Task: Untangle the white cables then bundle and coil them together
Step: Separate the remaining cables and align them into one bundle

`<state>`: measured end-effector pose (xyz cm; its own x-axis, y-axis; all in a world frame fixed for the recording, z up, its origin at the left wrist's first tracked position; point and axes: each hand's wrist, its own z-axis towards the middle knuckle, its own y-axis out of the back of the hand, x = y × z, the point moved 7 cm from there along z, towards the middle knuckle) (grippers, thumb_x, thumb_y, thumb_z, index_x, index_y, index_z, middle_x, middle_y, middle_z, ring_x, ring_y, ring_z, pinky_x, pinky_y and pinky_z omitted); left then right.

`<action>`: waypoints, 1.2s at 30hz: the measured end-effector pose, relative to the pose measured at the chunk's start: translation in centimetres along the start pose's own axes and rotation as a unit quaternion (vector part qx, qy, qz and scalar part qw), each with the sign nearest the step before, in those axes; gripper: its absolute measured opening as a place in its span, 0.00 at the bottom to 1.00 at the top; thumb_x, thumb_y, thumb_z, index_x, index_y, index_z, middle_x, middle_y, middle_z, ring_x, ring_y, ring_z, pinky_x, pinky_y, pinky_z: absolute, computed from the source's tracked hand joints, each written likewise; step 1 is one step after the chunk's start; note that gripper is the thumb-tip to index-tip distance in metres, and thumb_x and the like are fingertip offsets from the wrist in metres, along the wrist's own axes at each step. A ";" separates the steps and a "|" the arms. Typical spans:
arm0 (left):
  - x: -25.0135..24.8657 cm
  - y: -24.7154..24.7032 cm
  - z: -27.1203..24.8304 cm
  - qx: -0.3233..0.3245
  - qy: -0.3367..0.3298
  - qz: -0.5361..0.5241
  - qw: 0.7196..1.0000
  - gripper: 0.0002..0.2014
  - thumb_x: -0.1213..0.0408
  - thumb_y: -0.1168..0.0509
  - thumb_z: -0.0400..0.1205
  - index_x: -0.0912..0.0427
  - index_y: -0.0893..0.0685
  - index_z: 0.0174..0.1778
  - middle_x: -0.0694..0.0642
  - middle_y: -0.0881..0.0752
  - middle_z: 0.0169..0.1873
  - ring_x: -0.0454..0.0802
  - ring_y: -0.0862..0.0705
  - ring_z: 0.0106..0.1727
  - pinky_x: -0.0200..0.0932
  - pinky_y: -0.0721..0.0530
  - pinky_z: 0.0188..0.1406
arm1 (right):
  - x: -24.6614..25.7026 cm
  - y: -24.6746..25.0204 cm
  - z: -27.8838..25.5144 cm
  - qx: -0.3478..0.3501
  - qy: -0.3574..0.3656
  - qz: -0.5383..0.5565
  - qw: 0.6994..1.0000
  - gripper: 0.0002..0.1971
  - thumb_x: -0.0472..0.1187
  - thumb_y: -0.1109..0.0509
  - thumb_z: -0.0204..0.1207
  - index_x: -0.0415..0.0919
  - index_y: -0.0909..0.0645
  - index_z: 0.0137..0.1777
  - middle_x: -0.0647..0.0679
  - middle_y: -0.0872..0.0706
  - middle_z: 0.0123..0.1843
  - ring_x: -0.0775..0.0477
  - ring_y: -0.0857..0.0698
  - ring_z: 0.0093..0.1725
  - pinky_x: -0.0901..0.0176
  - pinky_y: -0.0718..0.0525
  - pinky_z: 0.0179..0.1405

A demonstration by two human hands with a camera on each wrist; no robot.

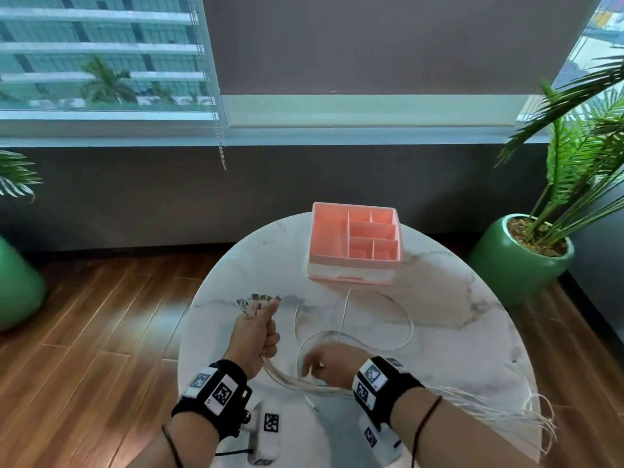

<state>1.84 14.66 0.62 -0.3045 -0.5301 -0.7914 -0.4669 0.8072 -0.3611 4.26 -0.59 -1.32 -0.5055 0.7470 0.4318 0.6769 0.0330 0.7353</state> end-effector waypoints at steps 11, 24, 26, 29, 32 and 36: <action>0.5 1.4 -0.2 -0.008 0.010 0.007 1.000 0.20 0.60 0.31 0.85 0.48 0.34 0.31 0.48 0.41 0.22 0.43 0.46 0.19 0.31 0.48 0.18 | -2.6 -2.2 0.0 0.046 -0.059 -0.109 0.991 0.11 0.31 0.33 0.75 0.41 0.12 0.52 0.39 0.12 0.58 0.36 0.12 0.56 0.60 0.27 0.46; -1.7 -3.0 0.2 0.039 -0.044 0.052 0.997 0.20 0.57 0.27 0.82 0.49 0.32 0.31 0.51 0.41 0.25 0.45 0.45 0.21 0.34 0.46 0.20 | -5.0 14.0 -5.5 -0.457 0.033 0.199 0.866 0.05 0.36 0.23 0.76 0.46 0.15 0.46 0.55 0.19 0.47 0.60 0.19 0.48 0.74 0.24 0.48; -2.5 -4.3 -0.1 0.058 -0.067 0.047 0.995 0.20 0.56 0.27 0.81 0.49 0.32 0.31 0.52 0.42 0.26 0.45 0.44 0.22 0.34 0.44 0.19 | -3.5 16.2 -6.3 -0.468 0.066 0.289 0.833 0.03 0.35 0.26 0.78 0.41 0.17 0.50 0.52 0.13 0.45 0.61 0.15 0.46 0.73 0.20 0.48; -3.7 -6.4 -0.8 0.090 -0.101 0.041 0.990 0.19 0.52 0.26 0.78 0.49 0.30 0.32 0.52 0.41 0.26 0.45 0.44 0.23 0.36 0.44 0.21 | -0.4 16.9 -6.5 -0.407 0.133 0.399 0.811 0.03 0.33 0.29 0.81 0.36 0.19 0.53 0.42 0.12 0.39 0.48 0.12 0.39 0.58 0.11 0.44; -4.5 -8.1 -1.4 0.111 -0.133 0.044 0.984 0.18 0.48 0.28 0.78 0.52 0.30 0.37 0.50 0.41 0.26 0.45 0.43 0.24 0.39 0.45 0.23 | 1.5 15.6 -5.7 -0.370 0.139 0.441 0.806 0.04 0.37 0.29 0.83 0.37 0.17 0.54 0.40 0.15 0.32 0.45 0.19 0.29 0.55 0.17 0.28; -4.9 -9.8 -2.0 0.125 -0.182 0.071 0.973 0.19 0.45 0.33 0.79 0.61 0.21 0.44 0.48 0.31 0.22 0.44 0.34 0.22 0.38 0.34 0.20 | 2.2 13.5 -3.9 -0.372 0.113 0.431 0.814 0.08 0.38 0.32 0.84 0.43 0.12 0.58 0.43 0.16 0.32 0.51 0.23 0.24 0.59 0.23 0.23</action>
<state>6.28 8.85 9.02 -0.0152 -0.3190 -0.9476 -0.2111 0.9274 -0.3088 10.18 -1.10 11.65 -0.1562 0.1357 0.9784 0.3631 -0.9133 0.1846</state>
